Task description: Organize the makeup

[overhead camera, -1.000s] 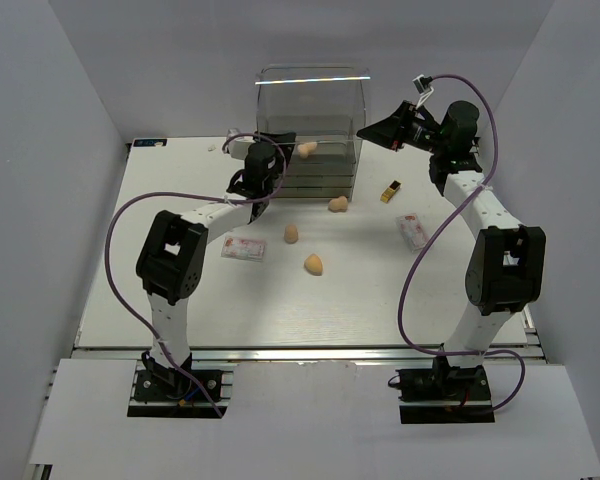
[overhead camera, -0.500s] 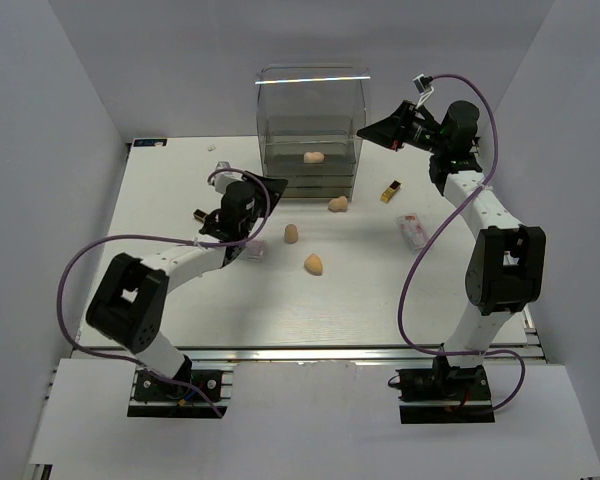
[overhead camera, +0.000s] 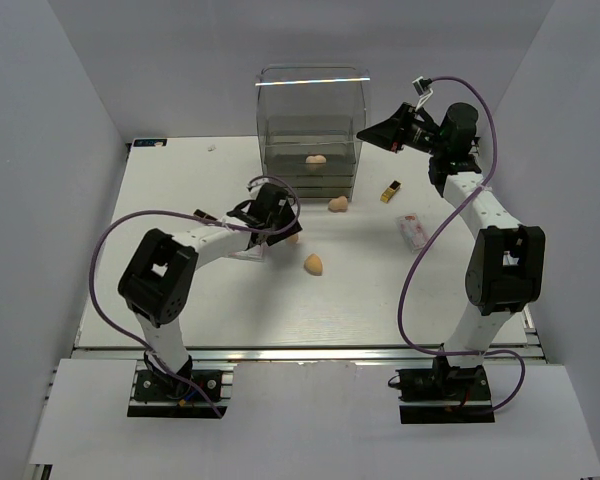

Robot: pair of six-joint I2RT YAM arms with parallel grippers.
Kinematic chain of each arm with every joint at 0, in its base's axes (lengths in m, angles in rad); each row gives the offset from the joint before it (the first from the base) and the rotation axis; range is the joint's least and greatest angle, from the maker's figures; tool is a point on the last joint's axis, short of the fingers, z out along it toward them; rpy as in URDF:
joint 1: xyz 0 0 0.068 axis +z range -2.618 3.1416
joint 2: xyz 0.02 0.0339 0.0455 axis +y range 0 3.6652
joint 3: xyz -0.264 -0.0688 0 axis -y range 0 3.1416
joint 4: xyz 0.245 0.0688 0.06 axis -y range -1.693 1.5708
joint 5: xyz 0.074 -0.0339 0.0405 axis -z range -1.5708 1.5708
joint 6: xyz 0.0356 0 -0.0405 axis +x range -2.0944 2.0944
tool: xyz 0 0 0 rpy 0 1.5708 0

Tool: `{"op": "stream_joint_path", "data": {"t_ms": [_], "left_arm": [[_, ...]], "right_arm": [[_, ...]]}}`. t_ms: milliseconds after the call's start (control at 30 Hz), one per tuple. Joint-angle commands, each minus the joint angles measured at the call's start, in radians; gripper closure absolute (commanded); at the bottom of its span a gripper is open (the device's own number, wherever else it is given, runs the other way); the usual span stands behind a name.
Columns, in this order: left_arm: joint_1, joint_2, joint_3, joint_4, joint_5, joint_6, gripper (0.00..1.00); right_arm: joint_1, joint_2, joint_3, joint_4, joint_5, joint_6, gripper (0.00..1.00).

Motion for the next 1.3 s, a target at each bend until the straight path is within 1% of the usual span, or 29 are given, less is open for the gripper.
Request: {"op": "stream_joint_path", "data": {"t_ms": [0, 167, 433, 600, 800, 867, 933, 967, 1067, 1133, 1167, 1267], "left_arm": [[-0.025, 0.011, 0.064, -0.130, -0.004, 0.091, 0.38], [-0.030, 0.059, 0.096, -0.150, -0.039, 0.109, 0.38], [-0.033, 0.082, 0.104, -0.138, -0.105, 0.100, 0.39], [-0.034, 0.111, 0.130, -0.107, -0.105, 0.102, 0.39], [-0.034, 0.152, 0.200, -0.100, -0.103, 0.114, 0.41], [-0.034, 0.166, 0.214, -0.100, -0.108, 0.112, 0.46], [-0.034, 0.168, 0.219, -0.092, -0.112, 0.108, 0.54], [-0.034, 0.166, 0.216, -0.086, -0.111, 0.106, 0.61], [-0.034, 0.157, 0.206, -0.072, -0.111, 0.100, 0.74], [-0.034, 0.148, 0.193, -0.055, -0.109, 0.092, 0.80], [-0.034, 0.129, 0.171, -0.046, -0.108, 0.080, 0.86], [-0.034, 0.085, 0.118, 0.015, -0.102, 0.053, 0.95]], "right_arm": [[-0.009, -0.061, 0.005, 0.074, 0.008, -0.007, 0.78], [-0.010, -0.063, 0.002, 0.073, 0.008, -0.008, 0.78], [-0.010, -0.061, 0.002, 0.071, 0.009, -0.010, 0.78], [-0.009, -0.058, 0.002, 0.070, 0.011, -0.011, 0.78], [-0.009, -0.058, -0.001, 0.070, 0.009, -0.013, 0.78], [-0.009, -0.058, -0.004, 0.070, 0.009, -0.013, 0.78], [-0.009, -0.060, -0.005, 0.070, 0.008, -0.014, 0.78], [-0.009, -0.060, -0.006, 0.070, 0.008, -0.014, 0.78], [-0.009, -0.061, -0.007, 0.070, 0.008, -0.016, 0.78], [-0.009, -0.061, -0.007, 0.068, 0.008, -0.016, 0.78], [-0.009, -0.061, -0.009, 0.068, 0.008, -0.016, 0.78], [-0.009, -0.061, -0.009, 0.067, 0.008, -0.016, 0.78]]}}
